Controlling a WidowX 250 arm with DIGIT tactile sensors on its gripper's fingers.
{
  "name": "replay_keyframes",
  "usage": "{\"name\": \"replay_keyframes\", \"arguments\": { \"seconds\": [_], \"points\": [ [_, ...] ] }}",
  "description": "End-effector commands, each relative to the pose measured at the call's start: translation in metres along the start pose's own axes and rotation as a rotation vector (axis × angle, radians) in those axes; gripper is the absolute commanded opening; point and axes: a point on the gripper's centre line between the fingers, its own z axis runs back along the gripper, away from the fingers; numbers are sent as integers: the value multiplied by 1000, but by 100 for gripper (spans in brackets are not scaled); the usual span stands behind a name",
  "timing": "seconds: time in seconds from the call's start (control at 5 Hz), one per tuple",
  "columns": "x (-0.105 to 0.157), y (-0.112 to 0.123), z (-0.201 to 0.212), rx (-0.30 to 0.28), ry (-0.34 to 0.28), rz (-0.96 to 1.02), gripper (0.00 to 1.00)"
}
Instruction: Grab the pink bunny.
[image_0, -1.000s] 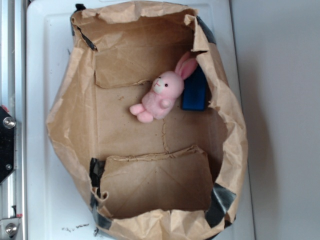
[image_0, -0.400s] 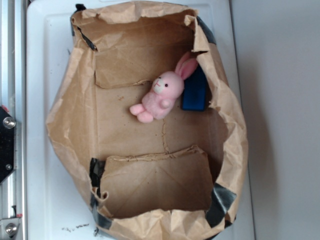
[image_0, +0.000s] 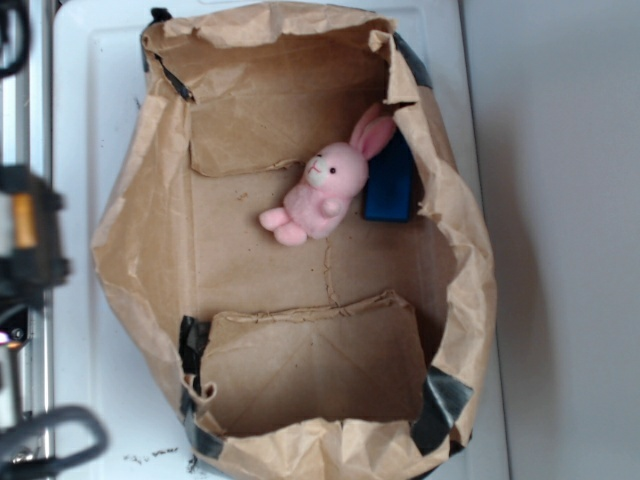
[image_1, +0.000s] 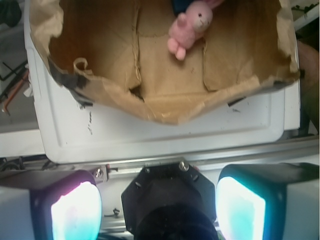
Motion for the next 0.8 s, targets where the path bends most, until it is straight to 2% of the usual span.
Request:
{"name": "replay_keyframes", "arguments": {
  "seconds": [0.0,0.2,0.6],
  "points": [
    [34,11,4,-36,-51,49,100],
    [46,12,-1,-60,-66,50,100],
    [68,9,-14,-51,-94,75,100]
  ]
}}
